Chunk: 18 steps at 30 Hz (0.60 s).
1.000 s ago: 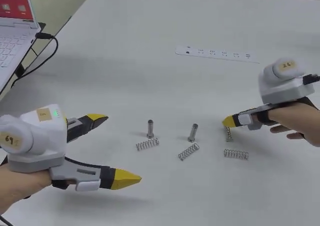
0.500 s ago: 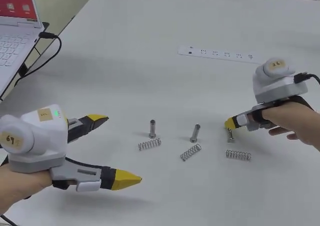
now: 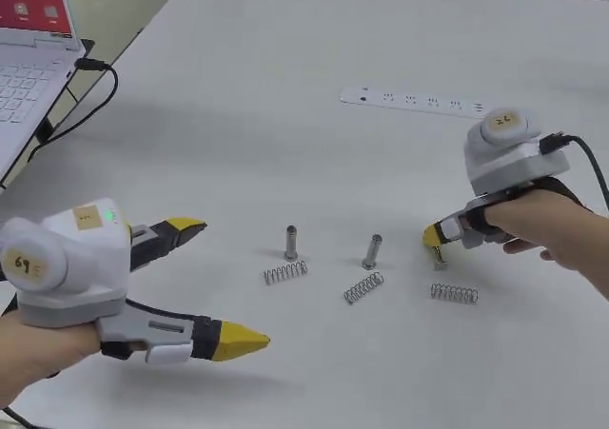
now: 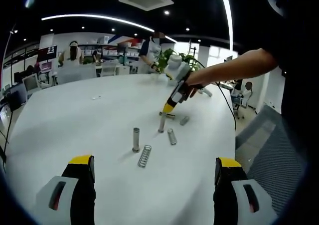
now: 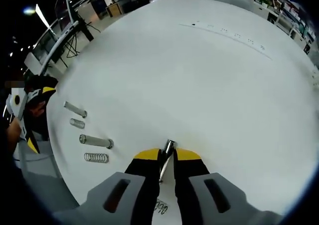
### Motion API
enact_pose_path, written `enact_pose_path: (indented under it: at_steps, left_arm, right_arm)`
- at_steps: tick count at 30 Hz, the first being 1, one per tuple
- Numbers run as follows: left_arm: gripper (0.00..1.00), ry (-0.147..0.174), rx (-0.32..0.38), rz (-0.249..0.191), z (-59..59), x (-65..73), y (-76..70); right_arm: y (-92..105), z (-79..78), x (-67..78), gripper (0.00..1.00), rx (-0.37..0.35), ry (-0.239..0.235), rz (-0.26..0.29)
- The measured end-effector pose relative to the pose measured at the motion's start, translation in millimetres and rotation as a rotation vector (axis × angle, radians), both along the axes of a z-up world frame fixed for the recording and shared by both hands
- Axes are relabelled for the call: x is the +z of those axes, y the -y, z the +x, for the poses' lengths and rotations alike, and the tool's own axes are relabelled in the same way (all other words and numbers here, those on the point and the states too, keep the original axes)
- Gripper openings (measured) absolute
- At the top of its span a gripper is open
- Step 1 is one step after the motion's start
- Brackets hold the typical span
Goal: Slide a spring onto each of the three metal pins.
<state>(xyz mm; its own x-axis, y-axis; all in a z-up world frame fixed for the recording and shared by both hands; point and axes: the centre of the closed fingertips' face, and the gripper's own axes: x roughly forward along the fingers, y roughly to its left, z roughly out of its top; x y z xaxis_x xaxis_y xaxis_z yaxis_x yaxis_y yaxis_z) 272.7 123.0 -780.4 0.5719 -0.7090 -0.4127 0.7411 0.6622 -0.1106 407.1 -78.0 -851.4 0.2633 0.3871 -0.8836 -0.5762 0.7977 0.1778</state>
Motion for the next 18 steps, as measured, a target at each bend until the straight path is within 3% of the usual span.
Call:
enact_pose_path:
  at_steps: [8,18]
  left_arm:
    - [0.97,-0.003,-0.002,-0.001,-0.7,-0.3,1.1]
    - [0.97,-0.004,0.005,-0.004,-0.9,1.1,0.5]
  right_arm:
    - [2.0,-0.8,-1.2,0.06,-0.006,-0.009,-0.028]
    - [4.9,-6.8,-0.2,0.05,0.014,0.001,-0.021]
